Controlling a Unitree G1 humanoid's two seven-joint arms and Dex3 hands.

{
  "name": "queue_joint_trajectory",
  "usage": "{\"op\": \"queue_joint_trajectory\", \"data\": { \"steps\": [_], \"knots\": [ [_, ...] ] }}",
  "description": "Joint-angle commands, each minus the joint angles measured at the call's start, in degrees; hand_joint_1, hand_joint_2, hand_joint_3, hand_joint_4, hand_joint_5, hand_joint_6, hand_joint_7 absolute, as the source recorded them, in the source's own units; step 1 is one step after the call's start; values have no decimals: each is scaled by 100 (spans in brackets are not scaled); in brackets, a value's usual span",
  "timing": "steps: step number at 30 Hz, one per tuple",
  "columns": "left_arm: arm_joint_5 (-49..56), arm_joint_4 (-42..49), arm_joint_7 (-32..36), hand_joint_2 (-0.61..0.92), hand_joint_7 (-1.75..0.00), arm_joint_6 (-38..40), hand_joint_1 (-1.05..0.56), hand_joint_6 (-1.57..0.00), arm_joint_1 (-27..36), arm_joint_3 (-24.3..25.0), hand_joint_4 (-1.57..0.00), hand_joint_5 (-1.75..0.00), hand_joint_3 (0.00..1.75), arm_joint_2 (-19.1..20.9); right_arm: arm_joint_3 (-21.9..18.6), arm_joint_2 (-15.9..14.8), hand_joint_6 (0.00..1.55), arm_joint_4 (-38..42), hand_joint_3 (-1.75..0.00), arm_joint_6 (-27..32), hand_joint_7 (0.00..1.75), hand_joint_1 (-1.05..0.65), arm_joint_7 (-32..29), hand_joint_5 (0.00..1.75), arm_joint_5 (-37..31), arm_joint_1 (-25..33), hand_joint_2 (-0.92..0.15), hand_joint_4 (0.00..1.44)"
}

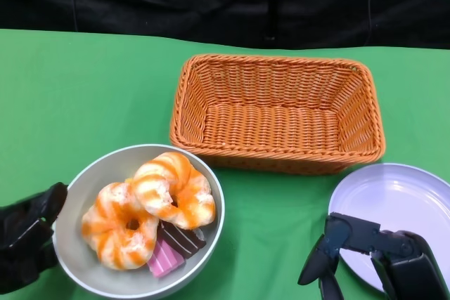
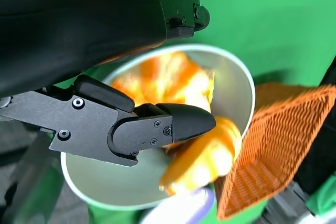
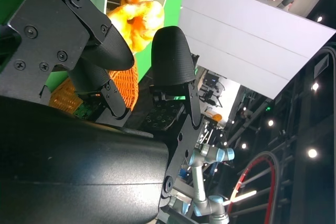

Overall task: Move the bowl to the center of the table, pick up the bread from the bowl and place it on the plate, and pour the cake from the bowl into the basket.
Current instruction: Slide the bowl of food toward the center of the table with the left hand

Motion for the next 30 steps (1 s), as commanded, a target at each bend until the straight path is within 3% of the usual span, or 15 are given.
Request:
{"op": "queue_joint_trajectory", "data": {
  "steps": [1,10,20,21,24,26,28,29,30],
  "knots": [
    [-196,-220,90,92,0,161,-68,0,-42,122,0,0,60,-44,-5,-20,89,-94,-175,-20,140,3,-14,168,38,65,-14,91],
    [-396,-610,550,92,0,628,-71,0,-73,172,0,0,56,-517,25,-3,89,-101,-175,-64,140,3,-33,168,-21,35,-14,91],
    [-291,-793,631,92,0,501,-72,0,-99,-315,0,0,55,-648,34,-27,86,-208,-175,-155,137,2,-45,165,-185,27,-13,90],
    [-282,-805,656,92,0,493,-70,0,-104,-350,0,0,56,-672,29,-37,79,-230,-158,-171,124,1,-49,155,-221,18,-20,83],
    [-230,-844,714,92,0,484,-69,0,-140,-503,0,0,57,-711,4,-60,67,-411,-143,-78,103,-3,-74,138,-619,-29,-27,70],
    [-225,-843,716,92,0,482,-69,0,-166,-569,0,0,56,-737,-7,-141,51,-616,-121,127,89,-13,-4,121,-959,-51,-41,54],
    [-226,-830,716,92,0,481,-70,0,-181,-595,0,0,54,-763,-1,-211,36,-765,-86,298,80,-25,25,112,-1188,-63,-58,40],
    [-222,-818,703,92,0,484,-70,0,-186,-642,0,0,54,-781,40,-225,34,-837,-79,417,78,-26,32,111,-1365,-86,-61,38],
    [-219,-810,684,92,0,481,-70,0,-186,-684,0,0,54,-791,90,-230,29,-880,-60,520,72,-33,32,105,-1494,-115,-68,30]
  ]
}}
